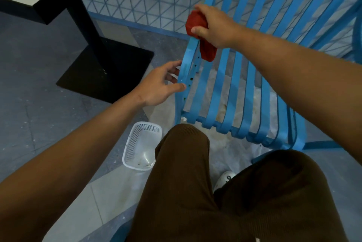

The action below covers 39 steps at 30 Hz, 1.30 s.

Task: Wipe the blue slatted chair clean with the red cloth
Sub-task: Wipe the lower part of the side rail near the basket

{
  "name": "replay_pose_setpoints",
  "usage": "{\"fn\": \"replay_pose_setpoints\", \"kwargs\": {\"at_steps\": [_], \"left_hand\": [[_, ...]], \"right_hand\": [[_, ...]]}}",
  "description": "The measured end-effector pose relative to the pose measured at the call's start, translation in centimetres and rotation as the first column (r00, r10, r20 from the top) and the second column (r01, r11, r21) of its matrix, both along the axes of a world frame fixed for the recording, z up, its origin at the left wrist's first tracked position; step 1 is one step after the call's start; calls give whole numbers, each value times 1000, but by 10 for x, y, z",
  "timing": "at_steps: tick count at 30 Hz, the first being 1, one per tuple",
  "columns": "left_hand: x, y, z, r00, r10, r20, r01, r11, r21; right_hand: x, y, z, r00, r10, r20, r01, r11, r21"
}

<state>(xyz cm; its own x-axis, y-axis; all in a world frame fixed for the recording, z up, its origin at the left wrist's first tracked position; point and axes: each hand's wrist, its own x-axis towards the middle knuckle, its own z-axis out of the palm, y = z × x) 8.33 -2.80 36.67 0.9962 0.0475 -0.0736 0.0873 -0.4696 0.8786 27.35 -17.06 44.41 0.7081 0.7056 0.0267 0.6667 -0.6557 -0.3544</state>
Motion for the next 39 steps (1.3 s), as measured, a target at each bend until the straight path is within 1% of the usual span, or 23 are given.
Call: {"fn": "replay_pose_setpoints", "kwargs": {"at_steps": [3,5,8,12,16,19,22,23,25,28,31,33,35,39], "left_hand": [[-1,-1,-1,1000,-14,4,14,1000,16],[-2,0,-3,1000,-25,0,25,1000,16],[-4,1,-6,999,-43,-4,44,999,7],[-6,3,-9,998,-57,27,59,996,-74],[-7,8,-18,999,-30,-15,27,983,-182],[-10,11,-21,999,-18,-40,7,968,-250],[-13,14,-20,998,-25,-53,10,964,-265],[-15,14,-19,998,-24,-61,7,964,-265],[-16,14,-17,997,-27,-74,7,966,-258],[-17,15,-17,997,-36,-72,17,970,-244],[-18,16,-17,997,-37,-72,18,968,-249],[-19,16,-18,996,-43,-73,22,966,-259],[-20,17,-18,996,-38,-79,16,962,-271],[-23,18,-21,996,-41,-76,16,952,-305]], "right_hand": [[2,4,-6,999,-40,13,40,998,-48],[-5,2,-11,1000,-7,11,8,999,-49],[-22,-6,-20,998,57,14,-57,998,0],[-47,-18,-31,996,80,32,-82,992,95],[-78,-27,-40,986,164,18,-165,978,127],[-89,-31,-43,976,210,53,-214,972,93],[-83,-27,-31,962,263,77,-263,965,-6],[-78,-25,-25,959,269,89,-267,963,-36],[-63,-21,-12,969,220,114,-216,975,-53],[-44,-19,-7,988,113,103,-112,994,-9],[-49,-23,-25,996,72,58,-77,992,103],[-63,-27,-40,996,79,42,-86,977,198],[-78,-31,-54,993,108,54,-118,963,243],[-105,-37,-77,978,163,134,-189,960,208]]}}
